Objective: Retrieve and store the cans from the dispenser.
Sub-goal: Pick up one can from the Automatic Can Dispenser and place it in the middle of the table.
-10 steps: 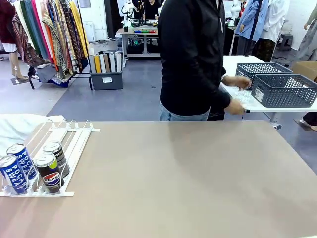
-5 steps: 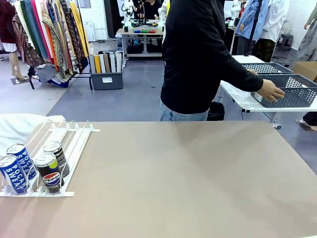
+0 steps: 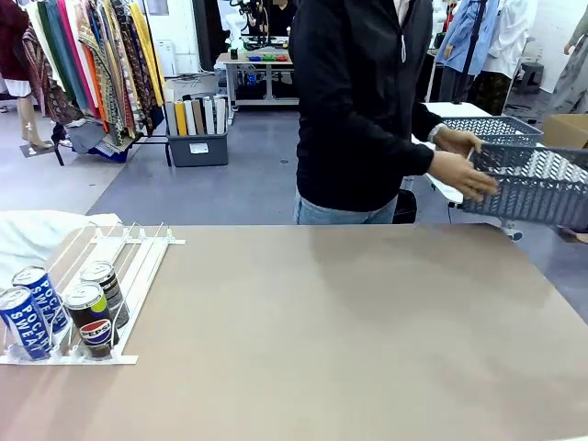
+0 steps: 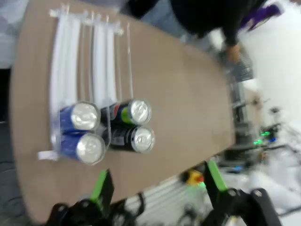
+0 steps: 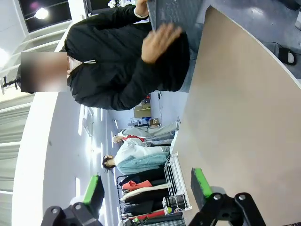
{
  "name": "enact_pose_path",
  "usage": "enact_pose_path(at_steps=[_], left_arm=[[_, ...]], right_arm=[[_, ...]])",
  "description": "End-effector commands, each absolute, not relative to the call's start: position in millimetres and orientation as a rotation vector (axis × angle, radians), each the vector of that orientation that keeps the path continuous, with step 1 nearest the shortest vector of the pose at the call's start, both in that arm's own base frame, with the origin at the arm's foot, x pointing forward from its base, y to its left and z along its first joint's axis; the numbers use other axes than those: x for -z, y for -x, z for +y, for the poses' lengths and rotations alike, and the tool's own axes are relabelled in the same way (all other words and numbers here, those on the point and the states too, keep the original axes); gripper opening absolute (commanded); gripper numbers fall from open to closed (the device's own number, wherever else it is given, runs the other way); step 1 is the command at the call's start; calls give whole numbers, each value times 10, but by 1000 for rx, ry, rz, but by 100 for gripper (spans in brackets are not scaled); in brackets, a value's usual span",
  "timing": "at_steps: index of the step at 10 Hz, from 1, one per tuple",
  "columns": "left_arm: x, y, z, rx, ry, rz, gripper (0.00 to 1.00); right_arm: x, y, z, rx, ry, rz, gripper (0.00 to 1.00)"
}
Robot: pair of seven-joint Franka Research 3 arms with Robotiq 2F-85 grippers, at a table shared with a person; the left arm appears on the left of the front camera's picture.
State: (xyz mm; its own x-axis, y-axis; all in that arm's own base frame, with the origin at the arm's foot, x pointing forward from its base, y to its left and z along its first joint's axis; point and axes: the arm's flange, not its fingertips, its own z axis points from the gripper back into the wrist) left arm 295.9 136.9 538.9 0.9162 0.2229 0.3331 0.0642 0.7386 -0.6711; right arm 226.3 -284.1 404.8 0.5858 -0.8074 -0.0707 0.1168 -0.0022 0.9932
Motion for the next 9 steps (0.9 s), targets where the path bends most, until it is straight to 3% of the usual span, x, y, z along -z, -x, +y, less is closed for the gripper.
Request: enact_pose_path(at_steps=[1,4,7,9], left_arm=[[-5546,-3049,785,72,392,-327,100],[-5171,-3215,0,104,142,-268,100],[-4812,-3243,-383,99,151,-178,100],[-4995,-3206,-293,135,122,-236,100]], right_arm=[[-4097,-2235,-2831,809,-1394,-639,100],[-4097,-2235,-2831,809,-1394,-639,100],[-4097,-2235,-2831,809,-1394,-639,100],[-4097,-2235,-2831,809,-1394,-639,100]])
